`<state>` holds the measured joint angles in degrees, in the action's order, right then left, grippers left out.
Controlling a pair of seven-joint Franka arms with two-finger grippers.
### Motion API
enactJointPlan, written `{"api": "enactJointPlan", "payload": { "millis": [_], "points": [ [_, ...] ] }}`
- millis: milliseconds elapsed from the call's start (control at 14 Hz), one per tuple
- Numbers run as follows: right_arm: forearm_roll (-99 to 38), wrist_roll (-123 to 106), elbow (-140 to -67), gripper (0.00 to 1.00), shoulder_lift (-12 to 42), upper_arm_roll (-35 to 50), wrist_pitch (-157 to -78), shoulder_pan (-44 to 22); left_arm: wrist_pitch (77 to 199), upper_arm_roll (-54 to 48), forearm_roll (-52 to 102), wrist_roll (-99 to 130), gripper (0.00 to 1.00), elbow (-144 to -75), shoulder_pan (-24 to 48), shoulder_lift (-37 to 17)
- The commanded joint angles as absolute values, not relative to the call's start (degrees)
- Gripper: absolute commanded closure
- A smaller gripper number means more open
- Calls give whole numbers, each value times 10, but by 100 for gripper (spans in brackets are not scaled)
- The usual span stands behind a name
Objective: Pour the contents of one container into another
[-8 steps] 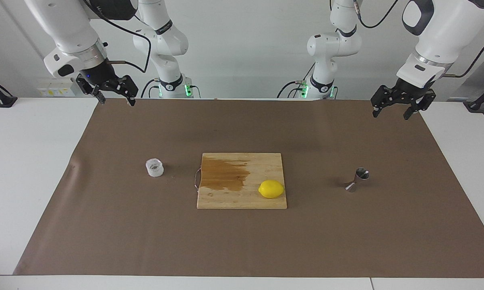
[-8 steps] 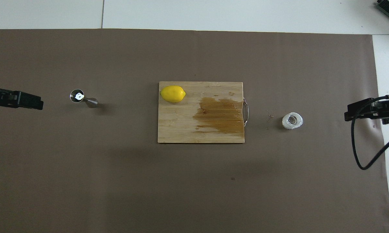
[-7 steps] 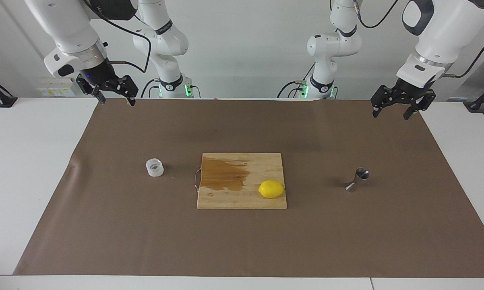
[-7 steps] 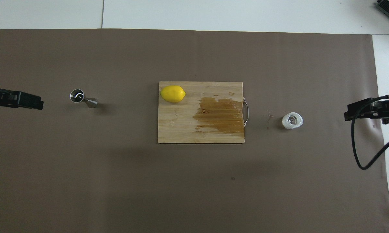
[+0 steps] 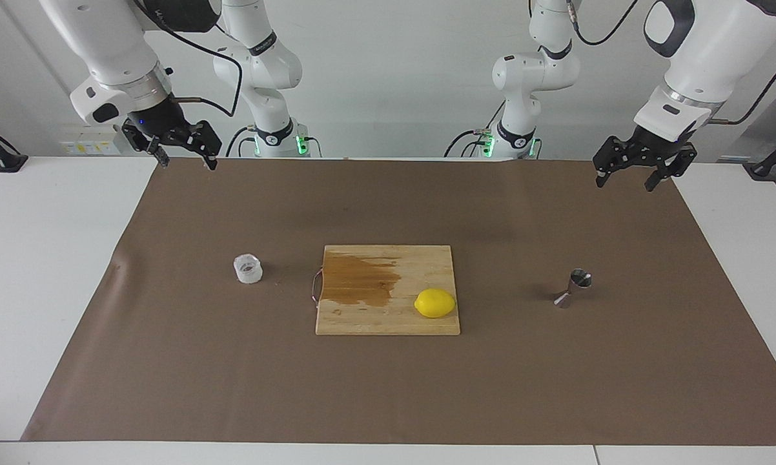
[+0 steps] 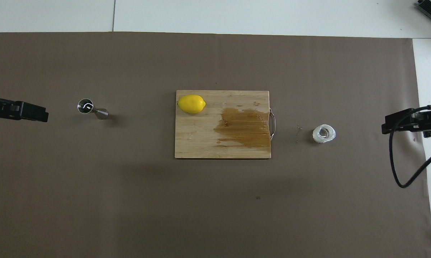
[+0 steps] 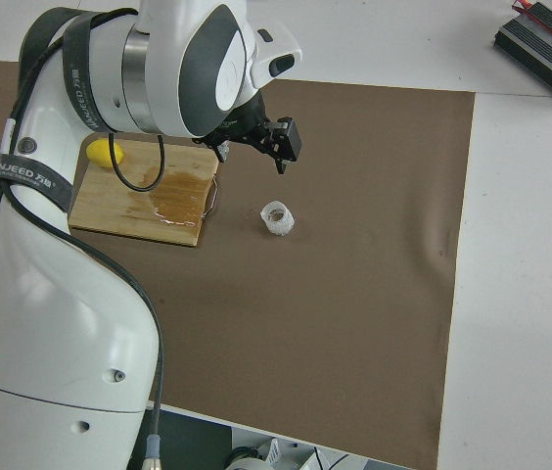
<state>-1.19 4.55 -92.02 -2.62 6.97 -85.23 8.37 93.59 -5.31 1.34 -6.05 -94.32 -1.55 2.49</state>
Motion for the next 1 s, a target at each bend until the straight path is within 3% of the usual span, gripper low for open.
{"api": "enactJointPlan", "payload": {
  "millis": [0, 286, 716, 931],
  "points": [
    [-23, 45, -928, 0, -36, 71, -848, 89, 946, -49, 5, -61, 0, -963, -6, 37],
    [-23, 45, -928, 0, -36, 71, -849, 89, 961, -47, 40, -27, 0, -974, -24, 20],
    [-23, 45, -928, 0, -36, 72, -848, 89, 1000, -46, 141, 208, 0, -978, -70, -42],
    [-23, 45, -928, 0, -35, 71, -848, 89, 1057, -46, 214, 333, 0, -1054, -87, -28]
  ]
}}
